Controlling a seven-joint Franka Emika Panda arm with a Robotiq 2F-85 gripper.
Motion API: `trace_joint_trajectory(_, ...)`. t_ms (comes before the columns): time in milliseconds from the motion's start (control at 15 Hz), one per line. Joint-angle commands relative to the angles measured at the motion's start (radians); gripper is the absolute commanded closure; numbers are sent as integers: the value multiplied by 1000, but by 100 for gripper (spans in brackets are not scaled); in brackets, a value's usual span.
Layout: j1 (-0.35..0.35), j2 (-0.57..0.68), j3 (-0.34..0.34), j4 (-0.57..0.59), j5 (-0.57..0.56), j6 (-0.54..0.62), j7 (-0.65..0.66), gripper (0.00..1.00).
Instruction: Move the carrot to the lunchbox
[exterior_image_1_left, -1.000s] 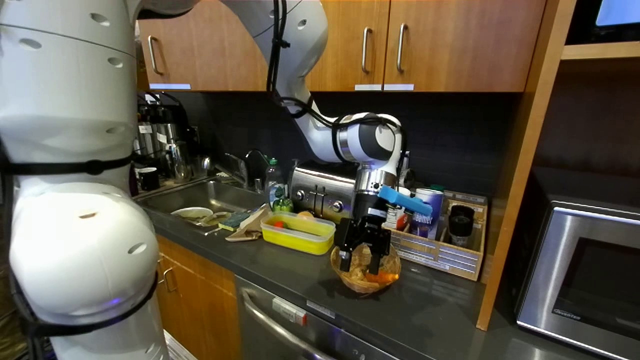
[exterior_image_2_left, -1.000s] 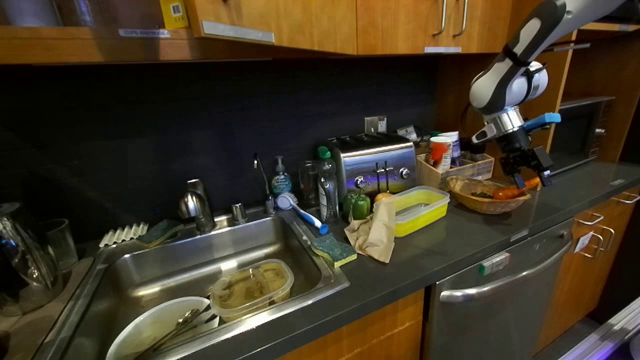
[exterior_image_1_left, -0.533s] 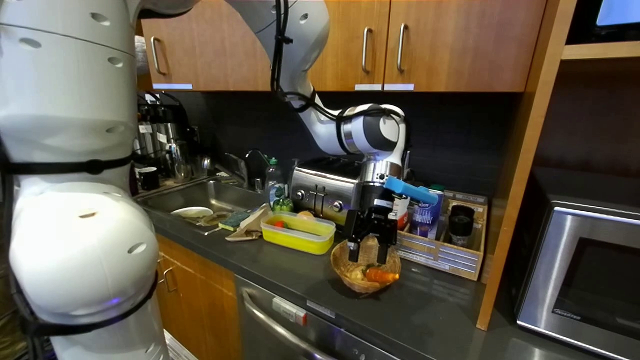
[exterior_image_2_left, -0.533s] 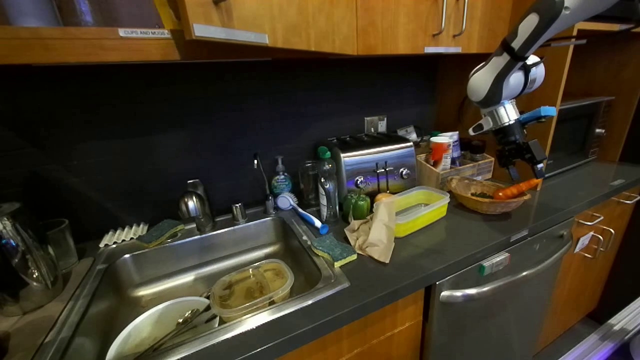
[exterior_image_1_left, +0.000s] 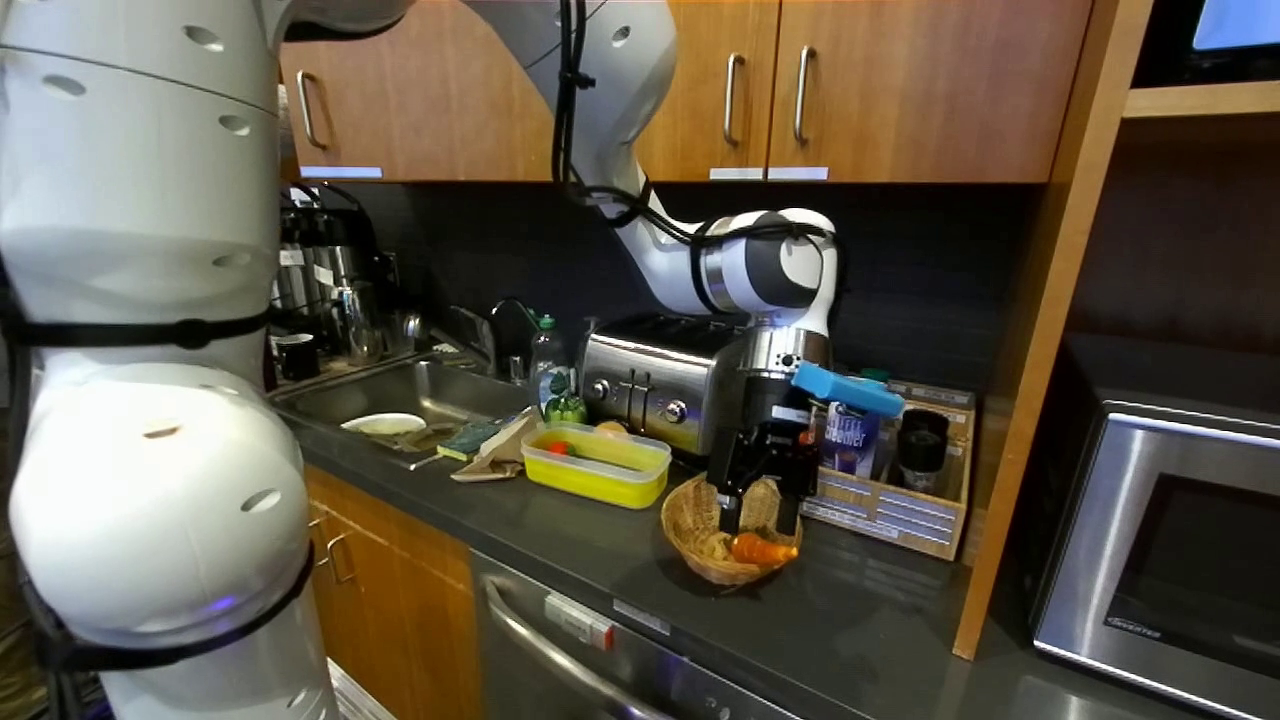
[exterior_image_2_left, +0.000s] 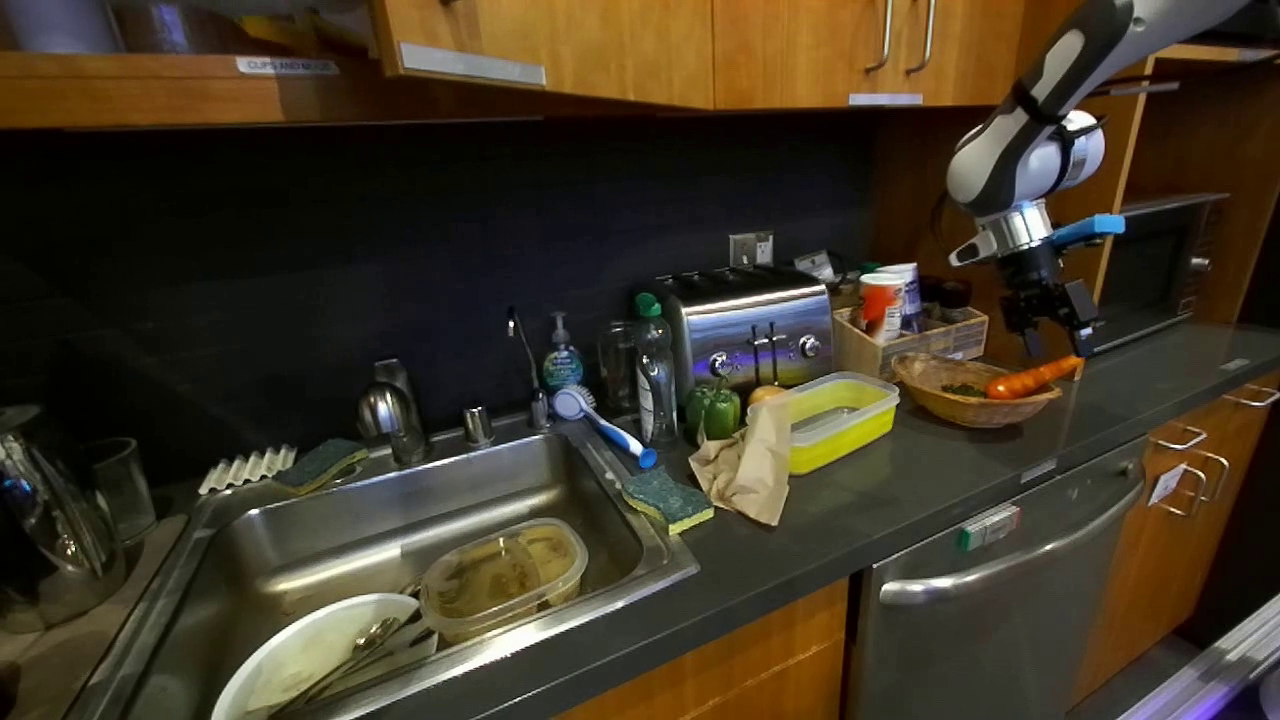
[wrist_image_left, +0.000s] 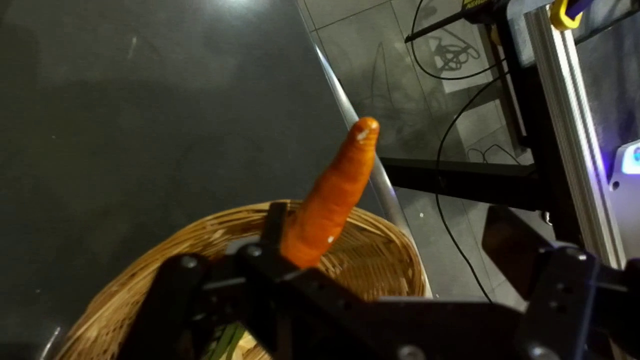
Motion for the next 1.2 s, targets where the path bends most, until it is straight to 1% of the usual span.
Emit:
trace_joint_trajectory(0, -25, 33, -2, 18, 37, 34, -44, 0)
trace_joint_trajectory(667, -60, 116, 0, 60, 75, 44, -45, 0)
trace_joint_trajectory(800, -66, 128, 1, 67, 83, 42, -47, 26)
trace_joint_trajectory(933, -68, 134, 2, 69, 84, 44, -45, 39)
trace_joint_trajectory(1133, -67, 142, 4, 77, 85, 39, -40, 65)
